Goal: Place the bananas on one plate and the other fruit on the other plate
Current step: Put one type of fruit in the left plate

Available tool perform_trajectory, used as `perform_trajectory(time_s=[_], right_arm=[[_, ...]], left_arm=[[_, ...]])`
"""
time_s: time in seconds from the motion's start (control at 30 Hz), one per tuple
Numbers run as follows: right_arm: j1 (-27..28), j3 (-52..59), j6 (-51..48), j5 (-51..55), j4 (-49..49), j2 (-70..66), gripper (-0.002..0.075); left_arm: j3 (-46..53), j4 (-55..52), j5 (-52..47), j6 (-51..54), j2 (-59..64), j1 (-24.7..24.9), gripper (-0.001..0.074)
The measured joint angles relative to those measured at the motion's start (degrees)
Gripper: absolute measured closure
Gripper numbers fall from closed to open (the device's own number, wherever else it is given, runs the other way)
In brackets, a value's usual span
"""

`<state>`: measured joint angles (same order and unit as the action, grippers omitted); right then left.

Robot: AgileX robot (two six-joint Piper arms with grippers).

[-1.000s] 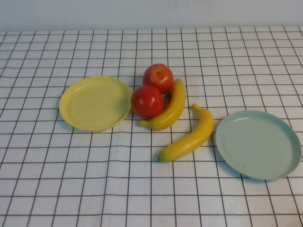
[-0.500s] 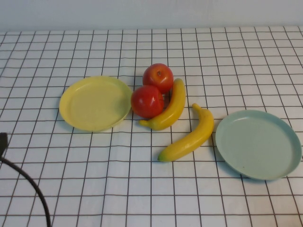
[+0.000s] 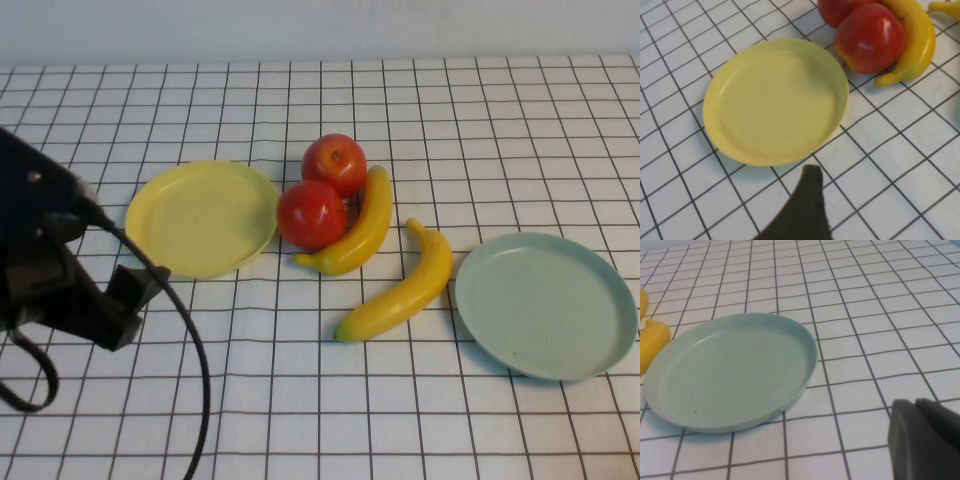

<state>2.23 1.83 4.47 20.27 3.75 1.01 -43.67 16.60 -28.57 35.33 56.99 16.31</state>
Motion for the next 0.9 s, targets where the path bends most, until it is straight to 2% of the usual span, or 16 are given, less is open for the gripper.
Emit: perform_trajectory(time_s=[0.17,0.43,0.6,0.8,0.9], right_arm=[[0.0,0.0,0.0,0.0,0.0,0.0,0.0743],[0.0,0.0,0.0,0.0,0.0,0.0,0.0743],[0.0,0.0,0.0,0.0,0.0,0.0,0.0743],[0.0,0.0,0.0,0.0,0.0,0.0,0.0743],[0.0,0.0,0.0,0.0,0.0,0.0,0.0743]], left_arm=[[-3.1,-8.0,4.6,-8.5,7.1,3.1,0.0066],[-6.9,-18.3,13.4,-25.5,14.6,3.2,0.0066],[-9.9,-19.7,15.1,-28.2,20.5,4.4,0.0066],[-14.1,-19.7,17.6,-28.7,29.5,8.1,0.0066],[-17.3,-19.2,18.1,-32.2,34.2,9.4,0.0066]])
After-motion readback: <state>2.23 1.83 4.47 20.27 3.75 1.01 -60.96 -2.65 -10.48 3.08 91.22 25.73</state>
